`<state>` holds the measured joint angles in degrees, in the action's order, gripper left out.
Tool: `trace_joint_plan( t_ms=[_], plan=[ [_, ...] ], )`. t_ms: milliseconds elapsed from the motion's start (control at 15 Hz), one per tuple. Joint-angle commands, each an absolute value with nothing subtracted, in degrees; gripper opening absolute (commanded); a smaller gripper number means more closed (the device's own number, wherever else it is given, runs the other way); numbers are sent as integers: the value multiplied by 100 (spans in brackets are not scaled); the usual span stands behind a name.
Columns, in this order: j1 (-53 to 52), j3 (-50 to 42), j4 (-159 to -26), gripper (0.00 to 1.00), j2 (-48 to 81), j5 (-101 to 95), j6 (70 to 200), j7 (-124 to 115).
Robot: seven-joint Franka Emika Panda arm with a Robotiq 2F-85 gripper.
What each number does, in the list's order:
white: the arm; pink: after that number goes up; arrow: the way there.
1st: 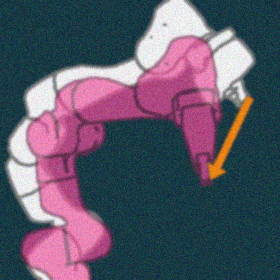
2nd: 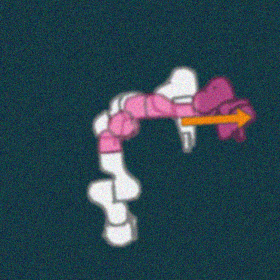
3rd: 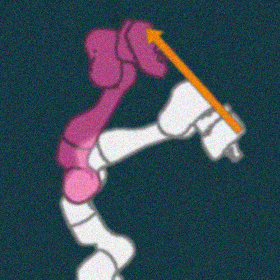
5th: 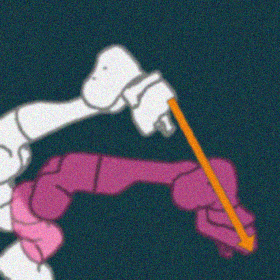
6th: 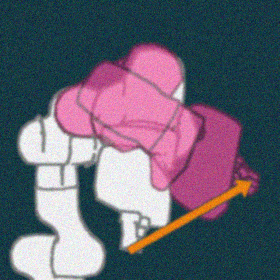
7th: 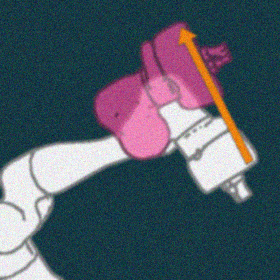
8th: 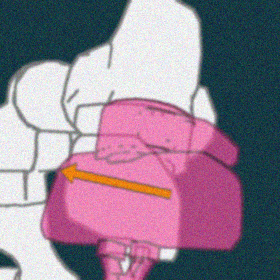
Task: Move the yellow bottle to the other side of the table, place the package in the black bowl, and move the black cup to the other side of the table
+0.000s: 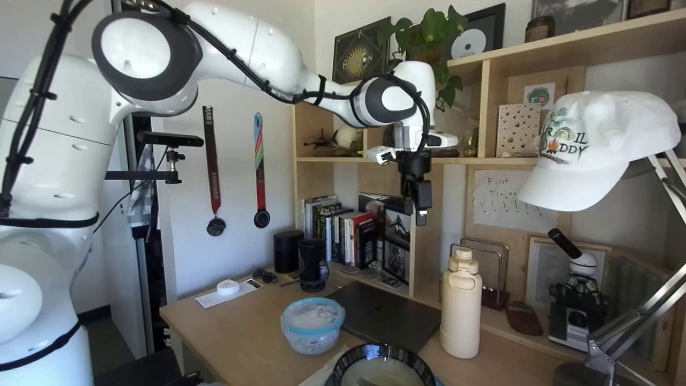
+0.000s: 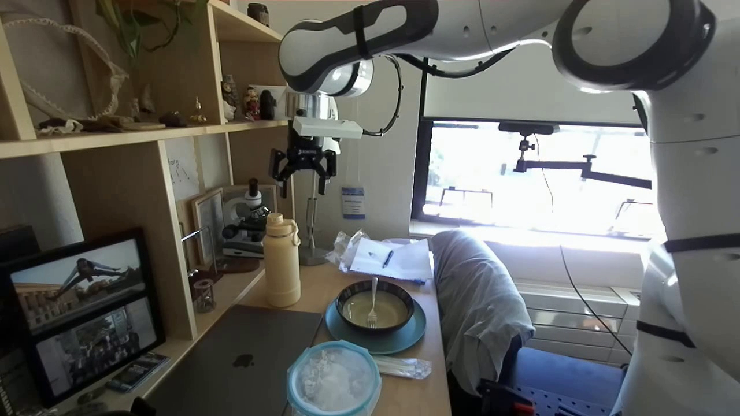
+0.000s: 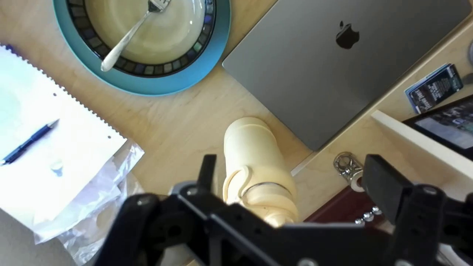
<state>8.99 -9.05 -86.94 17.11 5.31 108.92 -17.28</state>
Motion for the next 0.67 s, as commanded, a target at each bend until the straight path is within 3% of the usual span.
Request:
trace_joint_plan(
  t_ms=[0,600],
  plan=[
    [928,-915,-8594,100,1798,537,10866,-1720],
    [1017,-879,-8260,100,2279,661,10911,-1491]
  ],
)
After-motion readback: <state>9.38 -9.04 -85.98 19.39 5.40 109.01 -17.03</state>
